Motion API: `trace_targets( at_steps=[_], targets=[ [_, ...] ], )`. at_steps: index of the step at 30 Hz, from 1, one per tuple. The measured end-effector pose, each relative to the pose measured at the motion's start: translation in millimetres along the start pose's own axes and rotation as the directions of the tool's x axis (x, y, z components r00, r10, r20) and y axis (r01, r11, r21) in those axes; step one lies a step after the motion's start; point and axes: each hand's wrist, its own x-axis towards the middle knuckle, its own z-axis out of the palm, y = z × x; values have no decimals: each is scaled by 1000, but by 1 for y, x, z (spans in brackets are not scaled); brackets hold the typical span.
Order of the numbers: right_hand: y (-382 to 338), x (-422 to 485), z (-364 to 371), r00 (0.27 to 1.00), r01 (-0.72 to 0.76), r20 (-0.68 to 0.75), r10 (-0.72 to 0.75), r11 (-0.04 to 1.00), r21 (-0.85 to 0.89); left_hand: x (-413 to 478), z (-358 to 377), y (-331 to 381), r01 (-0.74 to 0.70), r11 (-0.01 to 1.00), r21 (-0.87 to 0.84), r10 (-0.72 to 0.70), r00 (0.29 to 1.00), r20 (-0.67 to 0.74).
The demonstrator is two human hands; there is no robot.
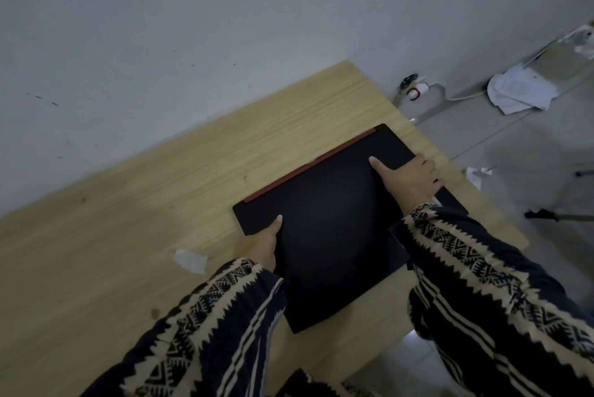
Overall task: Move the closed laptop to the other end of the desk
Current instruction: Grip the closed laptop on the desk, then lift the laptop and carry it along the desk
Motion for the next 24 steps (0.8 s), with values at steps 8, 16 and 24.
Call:
trace_targets(
  at_steps=[8, 16, 24],
  targets=[
    [2, -2, 4, 999, 27, -16, -27, 1000, -4, -2, -8, -4, -80, 996, -43, 83, 994, 72],
    [-3, 9, -18, 996, 1, 86, 3, 999, -41, 1, -13, -2, -211, 974, -79, 214, 977, 24],
    [-9, -14, -9, 962, 0, 273, -10, 999, 37, 13, -59, 21, -283, 959, 15, 283, 955, -87]
  ],
)
